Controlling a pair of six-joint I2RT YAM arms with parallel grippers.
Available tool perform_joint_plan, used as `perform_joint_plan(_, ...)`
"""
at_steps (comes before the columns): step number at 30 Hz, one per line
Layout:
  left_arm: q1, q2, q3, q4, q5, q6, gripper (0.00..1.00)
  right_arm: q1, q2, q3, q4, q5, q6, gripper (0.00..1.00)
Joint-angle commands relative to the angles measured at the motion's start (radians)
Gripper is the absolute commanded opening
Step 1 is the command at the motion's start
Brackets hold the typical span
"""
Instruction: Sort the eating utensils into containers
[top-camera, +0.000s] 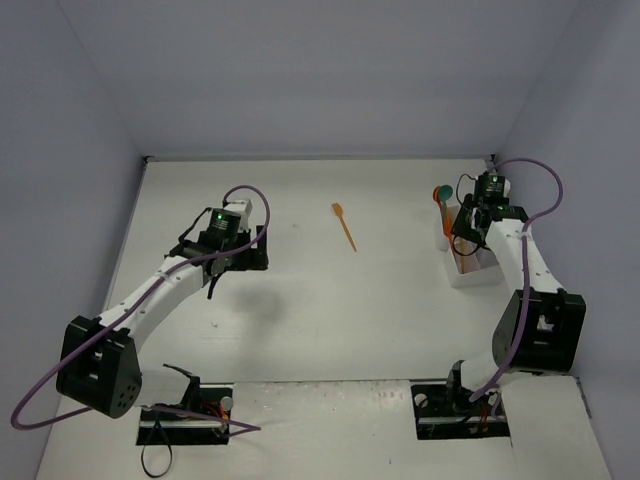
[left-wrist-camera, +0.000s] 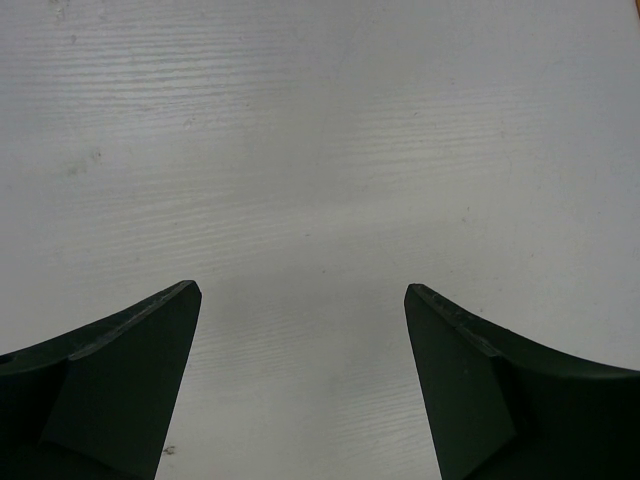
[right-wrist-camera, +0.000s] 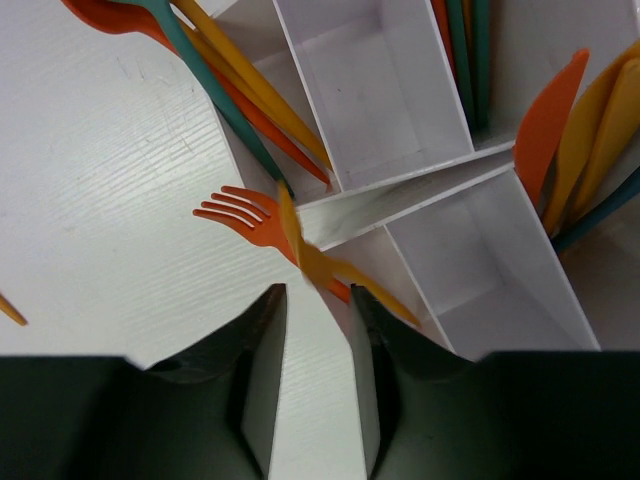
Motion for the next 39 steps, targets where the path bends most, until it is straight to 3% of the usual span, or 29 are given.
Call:
perform_joint_plan(1,0.003,-0.037,0.019,0.022,-0.029,0.008,0.81,-0.006,-0.028,0.040,0.036,0.005,-0.019,0.35)
perform_joint_plan(5,0.003,-0.048,0.019,0.008,-0.045,0.018,0.81,0.000,-0.065,0.065,0.032,-0.026,-0.042,0.48)
perform_joint_plan(10,0.003,-0.056,0.032,-0.020,-0.053,0.034,0.81,0.049,-0.124,0.116,0.031,-0.068,-0.093,0.53)
perform_joint_plan(15,0.004,-0.096,0.065,-0.086,-0.051,0.043,0.81,0.236,-0.109,0.174,0.033,-0.080,-0.211,0.54)
perform_joint_plan(26,0.045,-0.348,0.032,-0.195,-0.148,0.103,0.81,0.422,0.196,0.262,0.071,-0.172,-0.229,0.56)
perform_joint_plan(39,0.055,-0.632,-0.073,-0.250,-0.258,0.168,0.81,0.507,0.524,0.423,0.147,-0.150,-0.168,0.56)
